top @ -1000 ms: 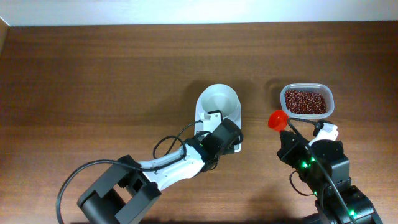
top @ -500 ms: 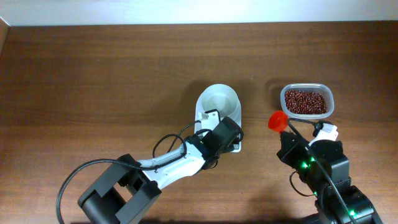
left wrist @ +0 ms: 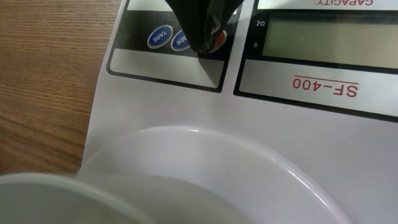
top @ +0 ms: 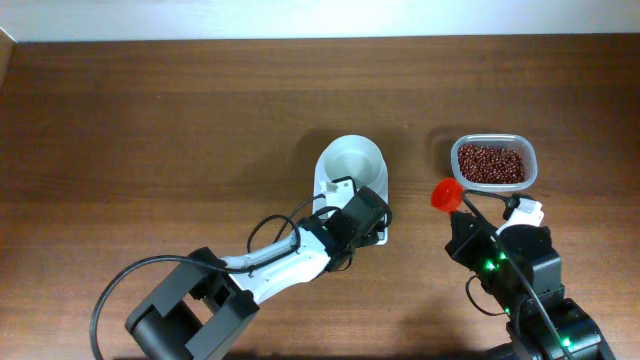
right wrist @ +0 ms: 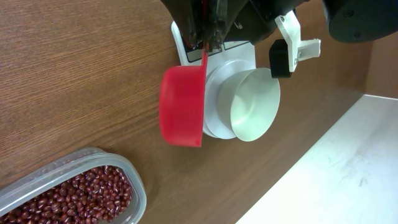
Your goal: Scoop and weigh 50g on scale
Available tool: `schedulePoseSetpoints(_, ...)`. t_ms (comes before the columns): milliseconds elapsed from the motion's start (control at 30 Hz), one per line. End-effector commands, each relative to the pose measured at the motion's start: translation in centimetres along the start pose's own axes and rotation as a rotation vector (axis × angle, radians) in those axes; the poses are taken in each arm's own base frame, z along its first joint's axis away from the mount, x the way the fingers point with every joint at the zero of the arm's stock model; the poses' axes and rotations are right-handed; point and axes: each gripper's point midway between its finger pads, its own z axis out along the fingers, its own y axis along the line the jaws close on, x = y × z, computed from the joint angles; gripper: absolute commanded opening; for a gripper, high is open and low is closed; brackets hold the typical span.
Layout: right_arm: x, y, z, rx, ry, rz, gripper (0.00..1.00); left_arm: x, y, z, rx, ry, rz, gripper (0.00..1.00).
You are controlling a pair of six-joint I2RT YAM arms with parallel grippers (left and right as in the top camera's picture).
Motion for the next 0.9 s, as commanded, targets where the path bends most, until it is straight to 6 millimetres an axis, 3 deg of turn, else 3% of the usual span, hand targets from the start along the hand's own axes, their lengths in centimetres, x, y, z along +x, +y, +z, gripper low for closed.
schedulePoseSetpoints(0,-0.2,0.2,-0.1,-0.008,-0.003,-0.010,0.04,-0.4,-0.2,0.3,-0.002,-0.002,0.037,0.00)
schedulePoseSetpoints(133,-0.2,0.2,-0.1,-0.007,-0.003,-0.010,0.04,-1.3,-0.8,-0.4,0.008,-0.032,0.056,0.00)
schedulePoseSetpoints(300,-0.2,0.2,-0.1,-0.008,-0.004,-0.010,0.04,-2.2,0.1,-0.6,-0.043,-0.084,0.057,0.00)
schedulePoseSetpoints(867,-0.2,0.2,-0.1,-0.008,-0.003,-0.010,0.04,-2.0,-0.9,-0.5,-0.012,-0.094,0.061,0.00)
